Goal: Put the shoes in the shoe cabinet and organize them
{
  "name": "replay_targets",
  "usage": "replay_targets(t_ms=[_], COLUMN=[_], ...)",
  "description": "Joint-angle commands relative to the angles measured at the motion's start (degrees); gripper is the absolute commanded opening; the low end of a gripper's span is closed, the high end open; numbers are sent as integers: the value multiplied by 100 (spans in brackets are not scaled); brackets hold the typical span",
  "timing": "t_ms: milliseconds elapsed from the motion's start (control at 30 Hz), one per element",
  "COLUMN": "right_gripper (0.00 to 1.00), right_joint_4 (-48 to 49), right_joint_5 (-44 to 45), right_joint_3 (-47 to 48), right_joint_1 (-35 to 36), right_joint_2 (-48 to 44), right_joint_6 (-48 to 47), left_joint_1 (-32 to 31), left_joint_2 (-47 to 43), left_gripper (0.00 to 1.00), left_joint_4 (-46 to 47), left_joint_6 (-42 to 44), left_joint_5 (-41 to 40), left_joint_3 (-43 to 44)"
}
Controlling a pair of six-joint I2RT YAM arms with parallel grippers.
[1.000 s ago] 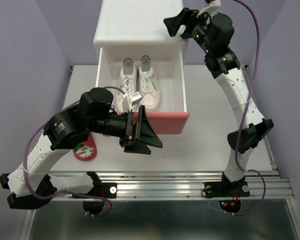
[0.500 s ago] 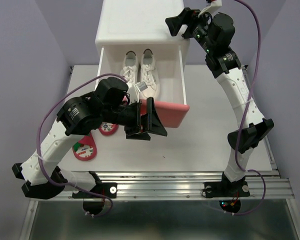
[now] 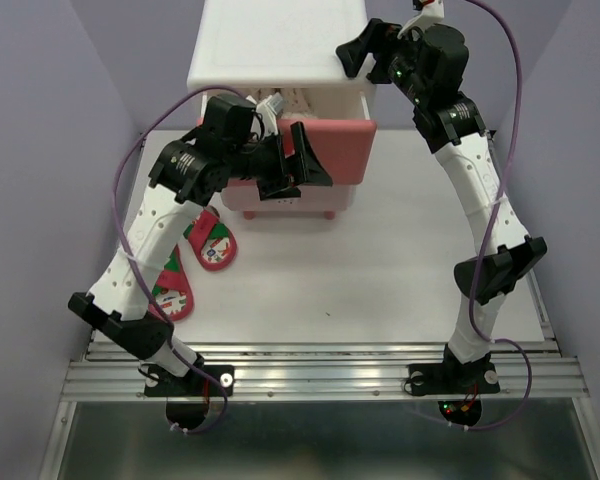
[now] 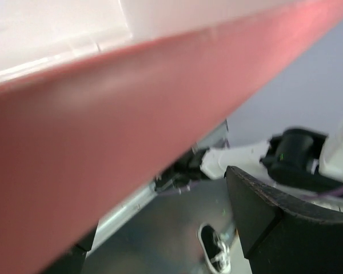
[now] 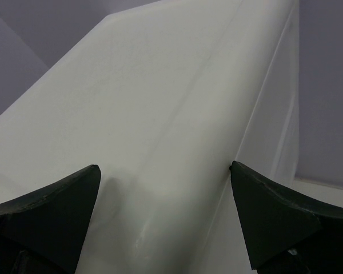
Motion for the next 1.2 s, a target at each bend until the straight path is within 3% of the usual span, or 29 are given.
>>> replay_targets(t_ms=[0,200,367,600,800,1167], right_gripper=[100,100,100,100,100,100], right_joint_4=[-949,-923,-923,-914,-914,-484], right_joint_5=[-123,-35,70,132,132,-70], right_joint_3=[327,547,592,618,636,653], right_joint_1=[123,123,123,123,123,123], right_joint_2=[559,726,717,779,814,612], right_joint_6=[12,-76,-164,-208,-155,-261], left_joint_1=[349,622,807,904,956,1150], left_joint_2=[544,887,1203,1477,1380,2048], left_gripper=[95,96,96,99,99,99], left_joint_4=[1161,1969,2717,2428,2258,3025], left_joint_6=[832,534,146,-240,-672,-795], left_joint_5=[-329,-970,-987,-1620,-2824,-2571], left_joint_3=[265,283,352,616,494,1381])
